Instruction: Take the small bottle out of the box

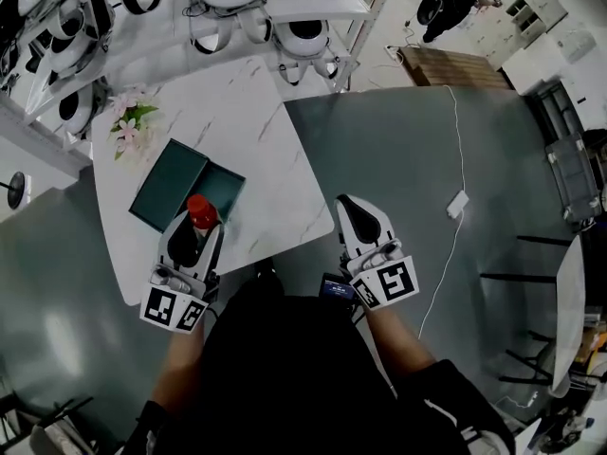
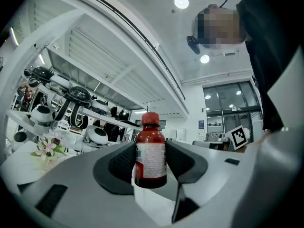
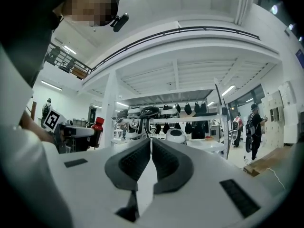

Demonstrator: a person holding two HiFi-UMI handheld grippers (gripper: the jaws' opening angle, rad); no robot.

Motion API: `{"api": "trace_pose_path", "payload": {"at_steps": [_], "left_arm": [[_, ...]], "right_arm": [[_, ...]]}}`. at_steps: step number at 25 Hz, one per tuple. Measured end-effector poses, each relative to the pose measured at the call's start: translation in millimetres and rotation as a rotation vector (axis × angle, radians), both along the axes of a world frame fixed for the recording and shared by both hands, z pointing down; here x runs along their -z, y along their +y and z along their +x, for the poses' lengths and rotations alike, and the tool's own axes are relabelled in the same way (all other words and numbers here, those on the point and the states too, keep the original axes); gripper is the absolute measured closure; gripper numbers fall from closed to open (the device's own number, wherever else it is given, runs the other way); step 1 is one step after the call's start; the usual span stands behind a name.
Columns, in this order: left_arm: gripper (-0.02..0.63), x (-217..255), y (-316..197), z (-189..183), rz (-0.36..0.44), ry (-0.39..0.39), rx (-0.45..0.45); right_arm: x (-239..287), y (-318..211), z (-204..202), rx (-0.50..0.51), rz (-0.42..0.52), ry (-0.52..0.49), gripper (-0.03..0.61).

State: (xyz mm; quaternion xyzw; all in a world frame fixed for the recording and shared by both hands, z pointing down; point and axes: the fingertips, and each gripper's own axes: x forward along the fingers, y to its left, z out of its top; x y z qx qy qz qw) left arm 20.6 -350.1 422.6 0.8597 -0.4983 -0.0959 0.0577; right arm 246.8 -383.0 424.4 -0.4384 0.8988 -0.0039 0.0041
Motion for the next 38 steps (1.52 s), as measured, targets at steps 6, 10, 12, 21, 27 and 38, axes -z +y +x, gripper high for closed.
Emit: {"api": "trace_pose_path", "payload": {"at_steps": [6, 10, 12, 21, 27, 38], "left_arm": [[0.399, -16, 80, 21, -0.038, -0.004, -0.020], [0.399, -27, 139, 33, -0.065, 0.002, -0.020], [0.399, -29, 168, 36, -0.075, -0.002, -0.023], [0.399, -22, 253, -5, -0.085, -0.007, 0.035], [0.399, -19, 278, -49, -0.084, -0.006, 0.024], [0.399, -38, 379, -165, -0.114, -0.001, -0.048]], "right_arm": [[-17, 81, 19, 0.002, -0.048, -0.015, 0.540], [-32, 141, 28, 0.012, -0.081, -0.028, 0.540], [-40, 168, 28, 0.019, -0.099, -0.035, 0.540], [-47, 231, -7, 0.076, -0.125, -0.054, 0.540], [-28, 259, -55, 0.065, -0.097, -0.035, 0.540], [-29, 349, -183, 0.044, -0.101, 0.049, 0.540]]}}
